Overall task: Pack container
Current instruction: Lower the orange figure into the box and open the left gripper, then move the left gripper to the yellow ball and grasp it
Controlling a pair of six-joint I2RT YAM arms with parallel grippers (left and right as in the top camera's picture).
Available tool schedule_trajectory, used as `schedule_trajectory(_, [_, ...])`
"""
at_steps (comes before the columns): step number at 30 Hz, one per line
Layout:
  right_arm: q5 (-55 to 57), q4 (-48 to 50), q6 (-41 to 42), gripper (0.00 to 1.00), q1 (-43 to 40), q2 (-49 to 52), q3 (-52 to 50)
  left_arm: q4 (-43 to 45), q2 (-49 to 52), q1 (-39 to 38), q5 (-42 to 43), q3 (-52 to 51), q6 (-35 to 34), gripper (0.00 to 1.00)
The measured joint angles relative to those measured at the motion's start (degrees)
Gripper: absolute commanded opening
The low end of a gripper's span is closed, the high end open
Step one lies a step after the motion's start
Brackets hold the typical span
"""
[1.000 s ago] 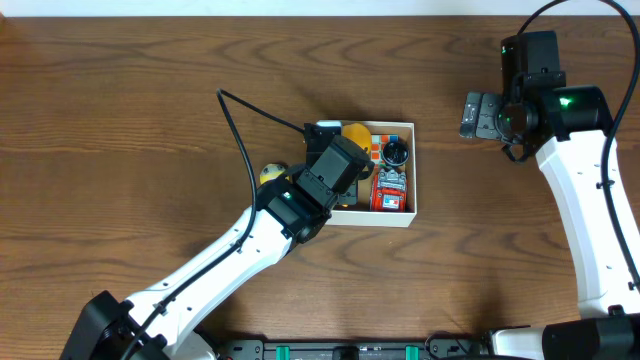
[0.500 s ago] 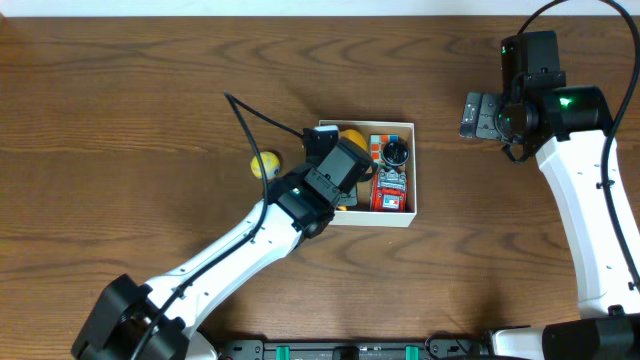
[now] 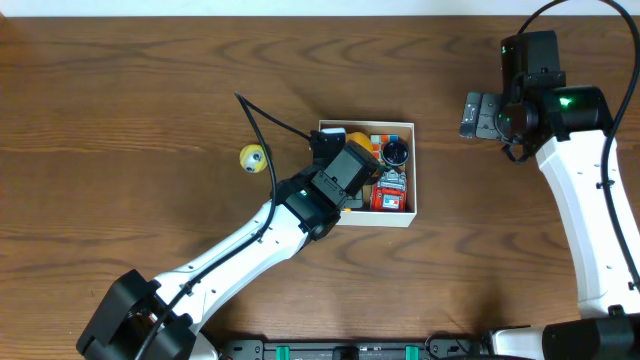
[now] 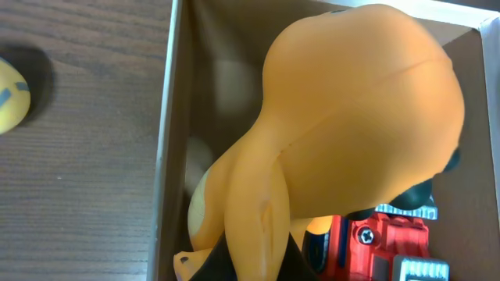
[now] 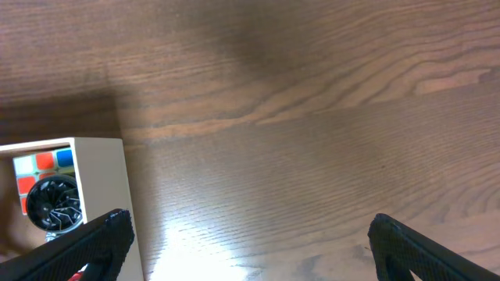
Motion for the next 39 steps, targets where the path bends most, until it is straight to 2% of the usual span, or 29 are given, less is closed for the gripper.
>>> schedule_trajectory(3, [0.0, 0.0, 0.0, 0.99, 0.0, 0.0, 0.0, 0.0, 0.0, 0.0, -0.2, 0.0, 0.1, 0.16])
schedule_trajectory(5, [0.0, 0.0, 0.0, 0.99, 0.0, 0.0, 0.0, 0.0, 0.0, 0.0, -0.3, 0.0, 0.0, 0.17])
schedule_trajectory(7, [0.0, 0.0, 0.0, 0.99, 0.0, 0.0, 0.0, 0.0, 0.0, 0.0, -0.5, 0.0, 0.0, 0.27])
schedule_trajectory(13, [0.0, 0.0, 0.0, 0.99, 0.0, 0.0, 0.0, 0.2, 0.0, 0.0, -0.9, 0.0, -0.2, 0.34])
schedule_trajectory(21, [0.0, 0.0, 0.0, 0.99, 0.0, 0.0, 0.0, 0.3, 0.0, 0.0, -1.6, 0.0, 0.6, 0.34])
schedule_trajectory(28, [0.0, 0.0, 0.0, 0.99, 0.0, 0.0, 0.0, -0.2, -1.0, 0.1, -7.2, 1.9, 7.7, 0.34])
schedule_trajectory(30, [0.0, 0.0, 0.0, 0.99, 0.0, 0.0, 0.0, -1.9, -2.8, 0.6, -8.6, 2.1, 9.5, 0.38])
schedule_trajectory(35, [0.0, 0.0, 0.0, 0.99, 0.0, 0.0, 0.0, -6.6, -7.3, 6.5, -10.9, 2.3, 12.0, 0.50])
schedule_trajectory(39, [0.0, 0.0, 0.0, 0.99, 0.0, 0.0, 0.0, -7.5, -7.4, 13.6, -11.0, 2.3, 15.2, 0.50])
